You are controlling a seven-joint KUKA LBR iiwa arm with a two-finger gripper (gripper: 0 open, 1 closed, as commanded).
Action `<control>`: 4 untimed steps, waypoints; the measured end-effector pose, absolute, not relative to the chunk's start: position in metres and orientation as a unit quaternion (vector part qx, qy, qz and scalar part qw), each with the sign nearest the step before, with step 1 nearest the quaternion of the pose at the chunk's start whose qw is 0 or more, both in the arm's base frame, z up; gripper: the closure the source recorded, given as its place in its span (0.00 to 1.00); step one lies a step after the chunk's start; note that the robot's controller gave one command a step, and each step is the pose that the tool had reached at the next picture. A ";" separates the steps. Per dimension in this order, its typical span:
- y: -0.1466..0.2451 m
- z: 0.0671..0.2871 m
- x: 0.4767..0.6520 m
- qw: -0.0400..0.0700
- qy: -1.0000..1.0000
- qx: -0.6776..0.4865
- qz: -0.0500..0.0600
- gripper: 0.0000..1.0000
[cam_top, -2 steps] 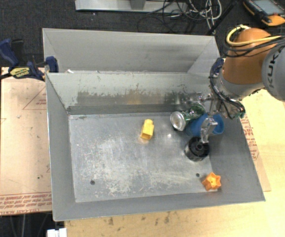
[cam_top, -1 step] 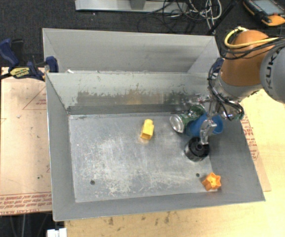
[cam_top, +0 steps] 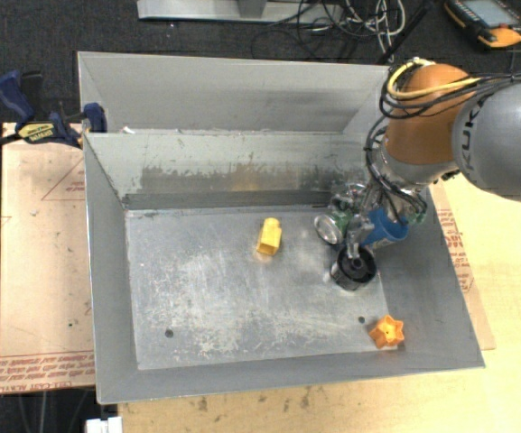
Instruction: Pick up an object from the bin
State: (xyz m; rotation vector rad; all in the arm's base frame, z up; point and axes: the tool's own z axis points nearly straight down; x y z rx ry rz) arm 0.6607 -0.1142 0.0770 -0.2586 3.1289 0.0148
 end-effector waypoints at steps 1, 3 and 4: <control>-0.114 0.077 0.661 0.001 0.997 -0.082 0.005 1.00; -0.111 0.140 0.663 0.005 0.997 -0.083 0.001 1.00; -0.105 0.124 0.664 0.001 0.996 -0.084 0.002 1.00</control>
Offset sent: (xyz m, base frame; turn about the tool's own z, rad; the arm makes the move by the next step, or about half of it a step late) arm -0.0001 0.0000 0.0167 0.0000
